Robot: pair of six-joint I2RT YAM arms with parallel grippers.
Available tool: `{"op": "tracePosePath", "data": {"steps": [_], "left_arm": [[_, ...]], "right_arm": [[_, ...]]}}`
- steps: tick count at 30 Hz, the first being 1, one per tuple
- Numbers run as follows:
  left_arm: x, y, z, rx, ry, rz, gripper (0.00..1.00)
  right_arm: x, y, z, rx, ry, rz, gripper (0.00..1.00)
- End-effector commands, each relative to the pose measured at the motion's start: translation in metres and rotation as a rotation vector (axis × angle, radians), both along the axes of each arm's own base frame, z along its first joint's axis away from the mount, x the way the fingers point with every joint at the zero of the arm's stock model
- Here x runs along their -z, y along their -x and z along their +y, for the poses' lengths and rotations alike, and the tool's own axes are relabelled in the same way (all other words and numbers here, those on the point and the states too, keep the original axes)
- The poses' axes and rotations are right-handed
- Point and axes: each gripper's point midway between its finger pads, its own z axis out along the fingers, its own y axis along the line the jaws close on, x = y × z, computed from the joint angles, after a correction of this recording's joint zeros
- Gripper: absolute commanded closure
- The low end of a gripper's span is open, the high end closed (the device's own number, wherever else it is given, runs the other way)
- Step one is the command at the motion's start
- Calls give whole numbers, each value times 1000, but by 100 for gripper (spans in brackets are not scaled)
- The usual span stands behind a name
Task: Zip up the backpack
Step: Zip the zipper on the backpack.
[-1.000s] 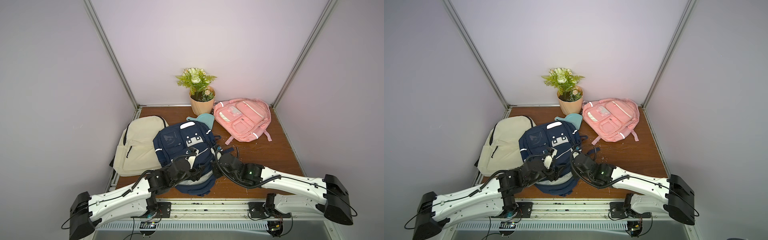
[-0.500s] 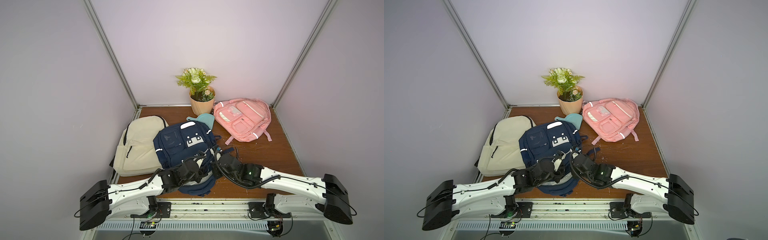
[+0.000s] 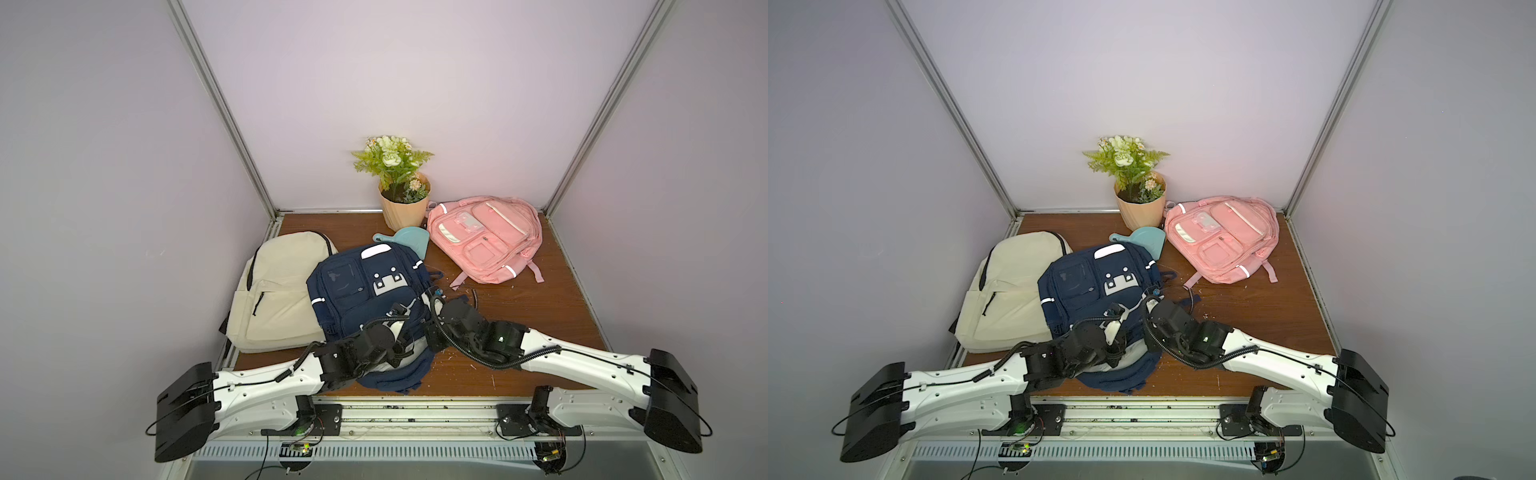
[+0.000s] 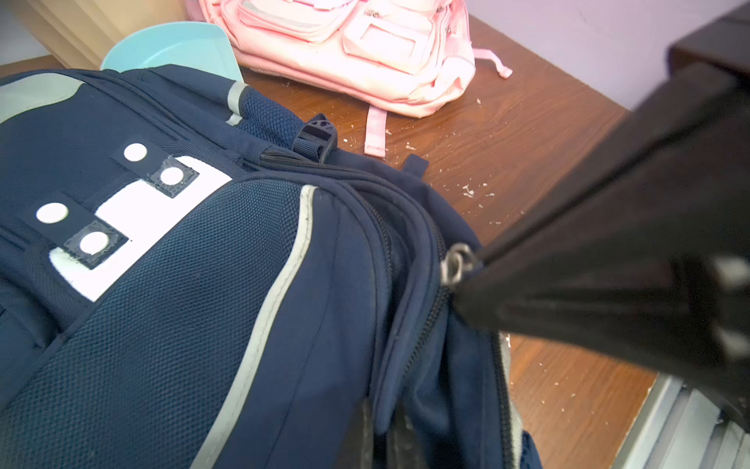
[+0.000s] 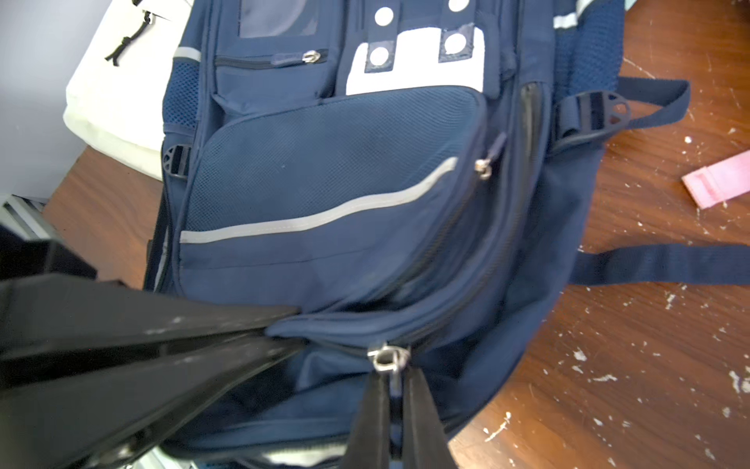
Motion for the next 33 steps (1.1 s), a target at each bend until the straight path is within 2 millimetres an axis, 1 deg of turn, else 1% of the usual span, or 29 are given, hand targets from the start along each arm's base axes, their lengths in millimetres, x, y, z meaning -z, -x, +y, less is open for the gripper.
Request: {"op": "tracePosePath", "data": {"steps": [1,7,11,13,16,18,20,21,22,24,27,28,30,32,33], "left_arm": [[33,3,32,-80,-122,44,100],[29,8,34,-63,-111,38,100],[24,12,32,-37,-89,33,100],[22,14,31,-22,-77,32,100],[20,16,29,-2,-70,30,100],[18,18,25,17,-63,28,100],[15,17,23,25,-58,24,100],[12,17,21,24,-54,21,97],[9,15,20,18,-49,16,92],[-1,10,19,-10,-28,-2,79],[-22,-1,20,-73,21,-45,61],[-28,-3,18,-76,39,-59,57],[-40,-10,21,-128,79,-78,41],[-46,-13,20,-148,108,-92,28],[-47,-14,20,-155,109,-96,24]], "right_arm": [[-27,-33,-32,119,1,-63,100],[-23,-73,-68,224,25,-49,100],[-18,-93,-77,269,90,-71,100],[-17,-100,-78,280,120,-84,100],[-15,-104,-71,259,124,-95,100],[-15,-103,-65,230,109,-99,100],[-17,-98,-56,182,92,-104,100],[-20,-92,-49,150,80,-115,100],[-26,-85,-41,118,65,-130,100],[-36,-62,-19,28,31,-169,100],[-43,-30,6,-67,1,-202,100],[-43,-23,10,-81,-1,-208,100],[-42,-13,13,-85,-23,-205,100],[-42,-5,15,-91,-54,-193,100],[-43,-2,16,-93,-68,-191,100]]}}
